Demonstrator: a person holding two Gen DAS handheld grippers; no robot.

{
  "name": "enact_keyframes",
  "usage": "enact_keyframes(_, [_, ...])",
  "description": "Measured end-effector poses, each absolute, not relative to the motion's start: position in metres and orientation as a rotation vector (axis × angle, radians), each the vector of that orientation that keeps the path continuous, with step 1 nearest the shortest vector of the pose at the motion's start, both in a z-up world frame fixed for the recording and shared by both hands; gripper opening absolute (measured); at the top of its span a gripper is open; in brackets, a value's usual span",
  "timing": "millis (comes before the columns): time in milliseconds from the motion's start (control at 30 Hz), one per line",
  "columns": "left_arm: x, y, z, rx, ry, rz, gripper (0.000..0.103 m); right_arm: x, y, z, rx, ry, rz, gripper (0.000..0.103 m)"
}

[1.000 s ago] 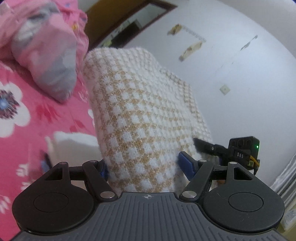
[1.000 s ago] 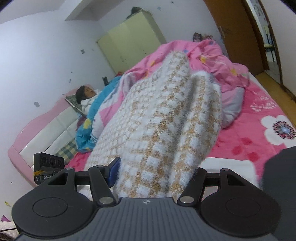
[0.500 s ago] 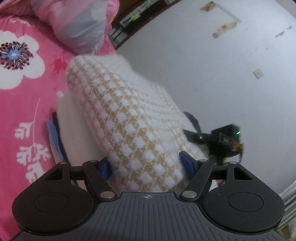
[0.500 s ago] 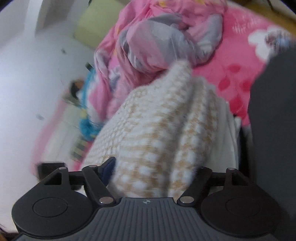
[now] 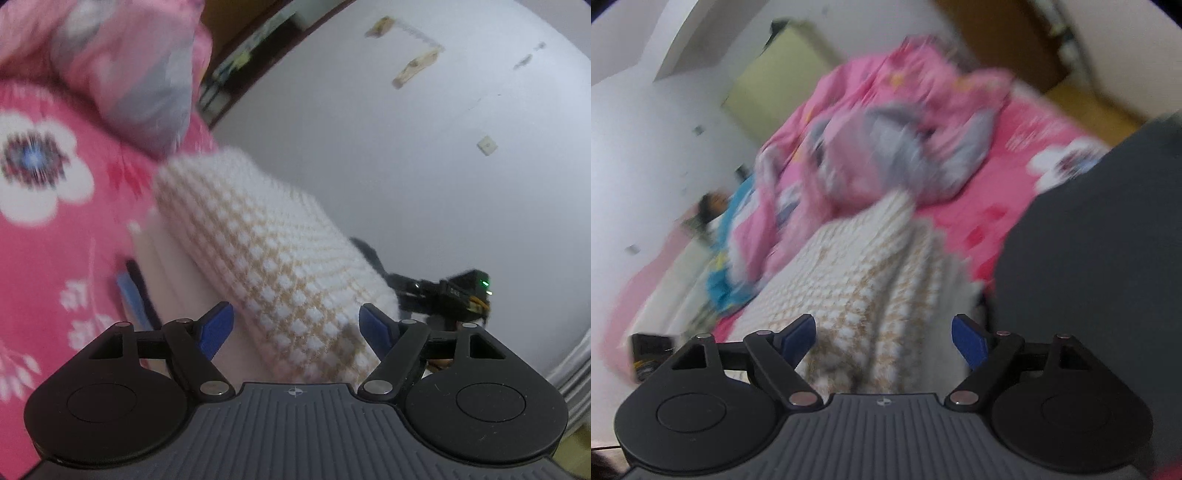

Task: Fold clothes
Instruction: 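Carry the blanket with both grippers and lower it onto the clothes stack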

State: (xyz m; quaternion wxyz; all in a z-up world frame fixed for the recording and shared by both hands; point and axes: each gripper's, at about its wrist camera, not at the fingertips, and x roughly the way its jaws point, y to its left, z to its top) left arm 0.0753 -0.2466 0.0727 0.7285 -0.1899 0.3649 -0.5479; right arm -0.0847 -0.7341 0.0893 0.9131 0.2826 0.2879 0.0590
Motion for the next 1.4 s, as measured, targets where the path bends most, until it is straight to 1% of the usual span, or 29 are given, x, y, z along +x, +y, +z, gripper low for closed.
enact_keyframes(33, [0.074, -0.244, 0.077, -0.407, 0.772, -1.202, 0.075, -0.095, -0.729, 0.098, 0.542, 0.561, 0.074, 0.076])
enact_keyframes(67, [0.074, -0.246, 0.084, -0.396, 0.747, -1.201, 0.075, -0.104, -0.723, 0.106, 0.509, 0.527, 0.048, 0.075])
enact_keyframes(133, [0.07, -0.257, 0.096, -0.366, 0.698, -1.213, 0.075, -0.12, -0.71, 0.123, 0.446, 0.461, 0.009, 0.068])
enact_keyframes(167, [0.069, -0.263, 0.101, -0.351, 0.673, -1.22, 0.075, -0.125, -0.699, 0.131, 0.42, 0.432, 0.019, 0.062])
enact_keyframes(233, [0.061, -0.28, 0.102, -0.278, 0.622, -1.213, 0.075, -0.133, -0.674, 0.145, 0.34, 0.384, 0.038, 0.059])
enact_keyframes(300, [0.053, -0.298, 0.101, -0.199, 0.571, -1.202, 0.075, -0.136, -0.648, 0.144, 0.248, 0.374, 0.071, 0.059])
enact_keyframes(367, [0.046, -0.314, 0.089, -0.118, 0.56, -1.182, 0.075, -0.138, -0.622, 0.136, 0.157, 0.378, 0.11, 0.058])
enact_keyframes(400, [0.041, -0.318, 0.084, -0.073, 0.527, -1.162, 0.076, -0.135, -0.612, 0.128, 0.116, 0.406, 0.111, 0.057])
enact_keyframes(433, [0.036, -0.319, 0.08, -0.036, 0.486, -1.149, 0.076, -0.126, -0.605, 0.111, 0.081, 0.478, 0.067, 0.058])
enact_keyframes(500, [0.034, -0.32, 0.083, -0.018, 0.474, -1.156, 0.076, -0.111, -0.596, 0.078, 0.029, 0.599, -0.054, 0.059])
enact_keyframes(567, [0.033, -0.321, 0.091, -0.009, 0.487, -1.159, 0.076, -0.12, -0.595, 0.08, 0.044, 0.569, -0.088, 0.058])
enact_keyframes(700, [0.025, -0.315, 0.108, 0.006, 0.419, -1.183, 0.076, -0.166, -0.578, 0.117, 0.079, 0.418, -0.059, 0.059])
enact_keyframes(767, [0.024, -0.32, 0.107, 0.025, 0.405, -1.175, 0.076, -0.187, -0.565, 0.123, 0.082, 0.375, -0.007, 0.058])
enact_keyframes(867, [0.031, -0.344, 0.095, 0.084, 0.449, -1.146, 0.077, -0.196, -0.55, 0.108, 0.08, 0.406, 0.003, 0.058])
enact_keyframes(900, [0.036, -0.352, 0.088, 0.093, 0.456, -1.124, 0.079, -0.191, -0.548, 0.098, 0.092, 0.446, -0.022, 0.058])
enact_keyframes(1000, [0.048, -0.349, 0.094, 0.029, 0.511, -1.112, 0.078, -0.181, -0.542, 0.071, 0.128, 0.558, -0.116, 0.058])
enact_keyframes(1100, [0.049, -0.33, 0.106, -0.032, 0.525, -1.126, 0.078, -0.201, -0.526, 0.071, 0.155, 0.51, -0.14, 0.06])
enact_keyframes(1133, [0.045, -0.319, 0.111, -0.043, 0.509, -1.131, 0.078, -0.211, -0.519, 0.073, 0.168, 0.478, -0.14, 0.067])
enact_keyframes(1200, [0.036, -0.296, 0.119, -0.04, 0.478, -1.126, 0.079, -0.228, -0.504, 0.077, 0.192, 0.423, -0.143, 0.075])
enact_keyframes(1267, [0.026, -0.275, 0.122, -0.043, 0.468, -1.118, 0.082, -0.237, -0.491, 0.075, 0.216, 0.402, -0.165, 0.08])
enact_keyframes(1333, [0.016, -0.253, 0.124, -0.048, 0.473, -1.109, 0.089, -0.249, -0.476, 0.068, 0.243, 0.392, -0.191, 0.089])
enact_keyframes(1367, [0.011, -0.243, 0.124, -0.05, 0.475, -1.106, 0.091, -0.254, -0.468, 0.066, 0.254, 0.386, -0.205, 0.092])
enact_keyframes(1400, [0.006, -0.233, 0.124, -0.052, 0.477, -1.104, 0.097, -0.257, -0.461, 0.064, 0.264, 0.376, -0.217, 0.096])
